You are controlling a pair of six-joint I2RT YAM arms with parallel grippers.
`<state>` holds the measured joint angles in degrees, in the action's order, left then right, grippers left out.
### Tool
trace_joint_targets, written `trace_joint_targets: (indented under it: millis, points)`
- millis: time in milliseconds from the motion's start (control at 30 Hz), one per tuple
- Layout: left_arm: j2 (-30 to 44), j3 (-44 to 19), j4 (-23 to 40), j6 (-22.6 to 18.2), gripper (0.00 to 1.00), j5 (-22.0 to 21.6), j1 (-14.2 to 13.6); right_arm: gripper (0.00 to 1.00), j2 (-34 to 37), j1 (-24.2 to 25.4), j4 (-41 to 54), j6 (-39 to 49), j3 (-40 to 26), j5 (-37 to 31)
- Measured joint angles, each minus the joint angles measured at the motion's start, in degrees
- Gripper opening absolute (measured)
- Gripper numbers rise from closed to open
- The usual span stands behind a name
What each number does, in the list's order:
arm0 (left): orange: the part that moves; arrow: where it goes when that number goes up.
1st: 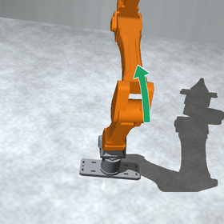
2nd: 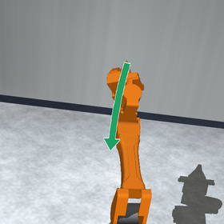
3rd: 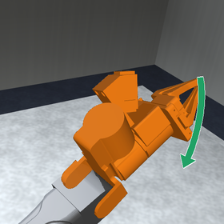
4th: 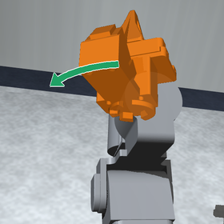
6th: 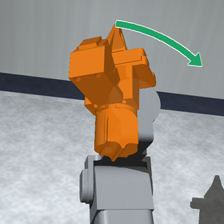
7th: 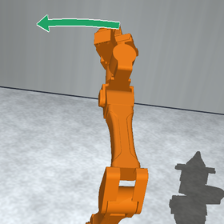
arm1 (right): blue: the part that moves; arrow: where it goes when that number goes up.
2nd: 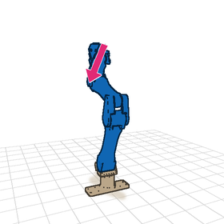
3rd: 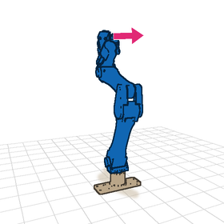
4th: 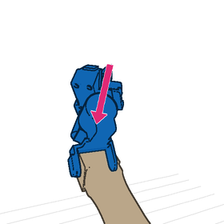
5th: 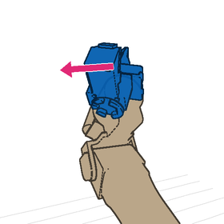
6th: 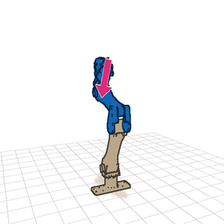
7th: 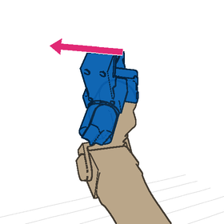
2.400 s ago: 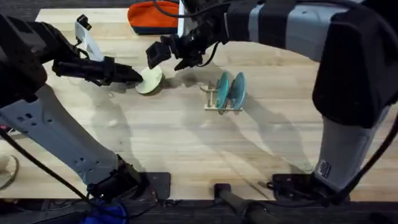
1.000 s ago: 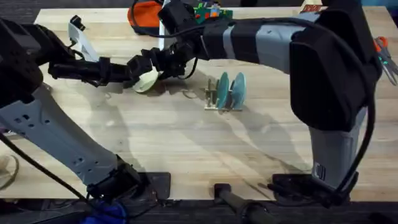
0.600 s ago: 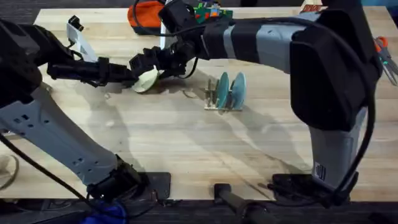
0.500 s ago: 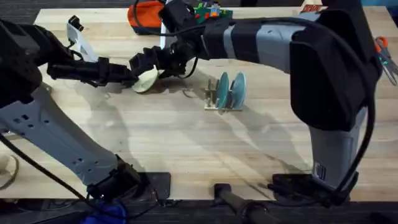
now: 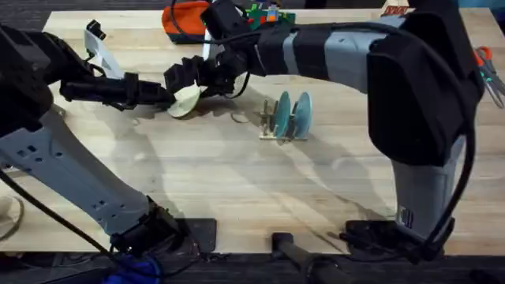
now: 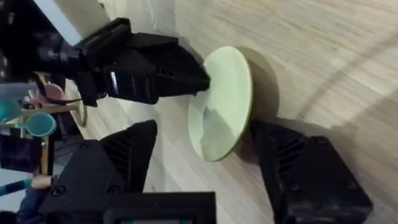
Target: Pick up the plates from the table one by one and place each into a slot on the dish rack.
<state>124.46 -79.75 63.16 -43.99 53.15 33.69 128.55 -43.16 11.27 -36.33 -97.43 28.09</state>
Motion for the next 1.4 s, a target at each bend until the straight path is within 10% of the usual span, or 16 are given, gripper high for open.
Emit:
trace_joint_targets:
  millis: [400, 900, 1233, 1400]
  points:
    - [0.0, 0.0, 0.0, 0.0, 0.041, 0.0, 0.0, 0.820, 2.2, -0.2, -0.4, -2.5, -0.1, -0.4]
    - [0.0, 0.0, 0.0, 0.0, 0.041, 0.0, 0.0, 0.464, 2.5, -0.3, -0.5, -3.1, -0.3, -0.9]
    - [0.0, 0.0, 0.0, 0.0, 0.040, 0.3, 0.2, 0.044, 2.4, -0.2, -0.6, -3.8, -0.4, -1.1]
    - [0.0, 0.0, 0.0, 0.0, 0.040, 0.5, 0.4, 0.036, 2.4, 0.0, -0.6, -4.2, -0.5, -0.8]
